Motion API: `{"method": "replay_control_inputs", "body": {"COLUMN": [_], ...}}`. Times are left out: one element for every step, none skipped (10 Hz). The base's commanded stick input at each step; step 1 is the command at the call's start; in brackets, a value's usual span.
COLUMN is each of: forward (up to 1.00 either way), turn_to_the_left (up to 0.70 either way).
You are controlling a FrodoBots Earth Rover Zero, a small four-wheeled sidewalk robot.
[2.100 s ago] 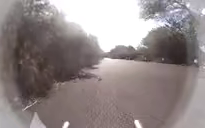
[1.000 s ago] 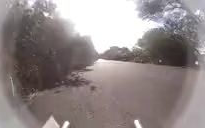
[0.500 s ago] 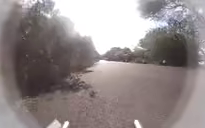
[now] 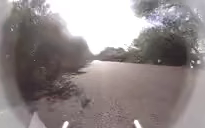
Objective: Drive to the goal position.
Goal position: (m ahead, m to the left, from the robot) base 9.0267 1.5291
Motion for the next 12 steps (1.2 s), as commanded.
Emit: {"method": "replay_control_inputs", "body": {"forward": [0.70, 0.70, 0.70, 0.70, 0.70, 0.70, 0.70, 0.70, 0.70, 0.70, 0.70, 0.70], "turn_to_the_left": [0.00, 0.00, 0.00, 0.00, 0.00, -0.03, -0.14, -0.25, -0.19, -0.12, 0.00, 0.00]}}
